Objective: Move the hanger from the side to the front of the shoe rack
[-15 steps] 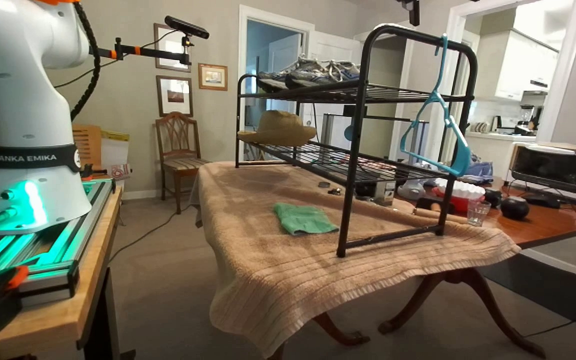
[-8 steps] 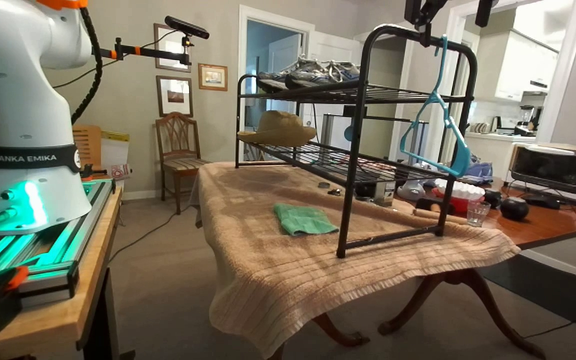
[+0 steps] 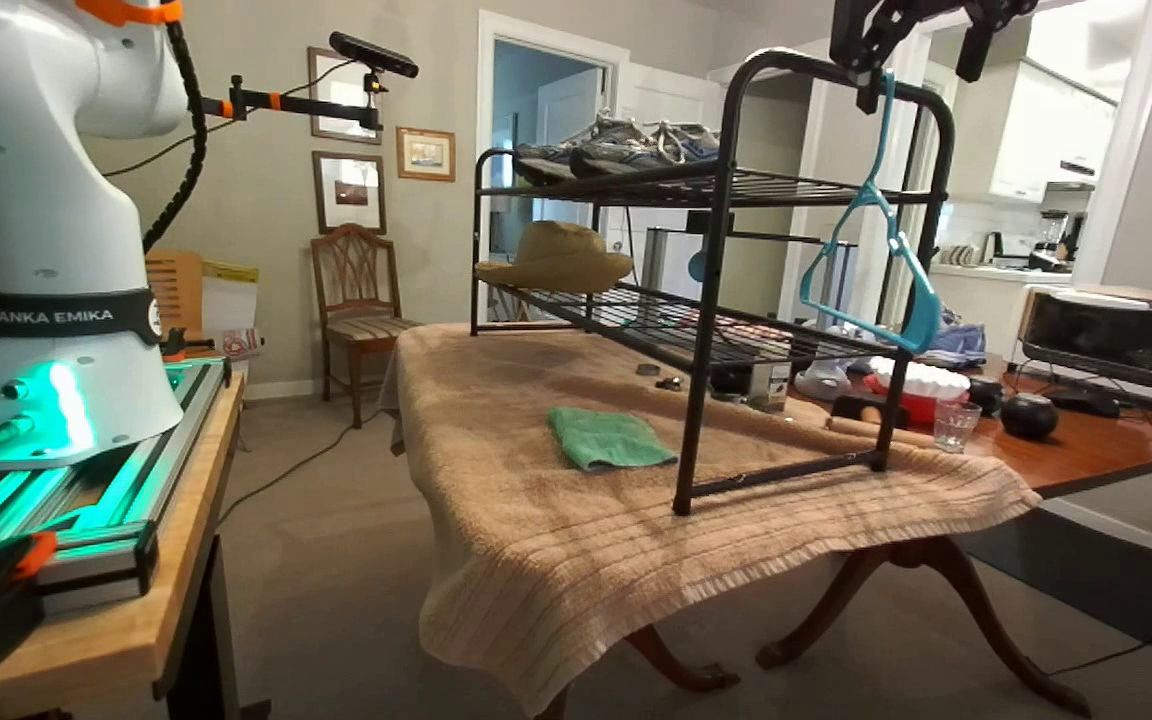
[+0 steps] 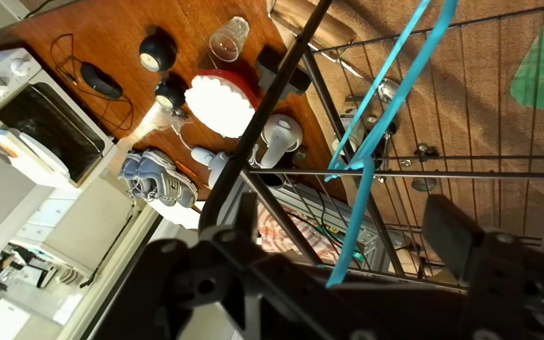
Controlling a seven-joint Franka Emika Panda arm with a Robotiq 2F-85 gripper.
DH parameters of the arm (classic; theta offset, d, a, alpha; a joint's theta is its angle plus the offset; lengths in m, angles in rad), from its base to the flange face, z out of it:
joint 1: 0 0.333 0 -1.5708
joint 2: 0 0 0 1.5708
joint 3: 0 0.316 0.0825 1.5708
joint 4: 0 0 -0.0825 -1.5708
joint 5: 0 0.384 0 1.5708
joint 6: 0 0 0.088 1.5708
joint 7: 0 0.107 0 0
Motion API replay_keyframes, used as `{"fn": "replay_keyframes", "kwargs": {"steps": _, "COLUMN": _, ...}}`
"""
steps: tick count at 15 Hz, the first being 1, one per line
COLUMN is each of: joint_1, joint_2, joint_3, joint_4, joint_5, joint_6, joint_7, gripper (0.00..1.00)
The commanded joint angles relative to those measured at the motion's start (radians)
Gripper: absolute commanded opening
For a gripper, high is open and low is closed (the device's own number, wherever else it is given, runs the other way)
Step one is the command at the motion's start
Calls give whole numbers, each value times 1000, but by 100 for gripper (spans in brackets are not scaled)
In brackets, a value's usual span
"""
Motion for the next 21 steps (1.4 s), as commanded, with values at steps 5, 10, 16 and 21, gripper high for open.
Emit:
{"fn": "replay_keyframes", "kwargs": {"steps": 5, "joint_1": -41, "joint_2": 57, "joint_3": 37, "joint_4": 78, "joint_5": 47, "joint_6": -76, "joint_7": -4, "gripper": 81}}
{"fn": "replay_keyframes", "kwargs": {"steps": 10, "joint_1": -50, "joint_2": 69, "joint_3": 54, "joint_4": 93, "joint_5": 82, "joint_6": -86, "joint_7": -9, "gripper": 63}}
{"fn": "replay_keyframes", "kwargs": {"steps": 16, "joint_1": -52, "joint_2": 75, "joint_3": 54, "joint_4": 88, "joint_5": 117, "joint_6": -84, "joint_7": -13, "gripper": 48}}
{"fn": "replay_keyframes", "kwargs": {"steps": 21, "joint_1": -51, "joint_2": 77, "joint_3": 51, "joint_4": 86, "joint_5": 105, "joint_6": -82, "joint_7": -20, "gripper": 14}}
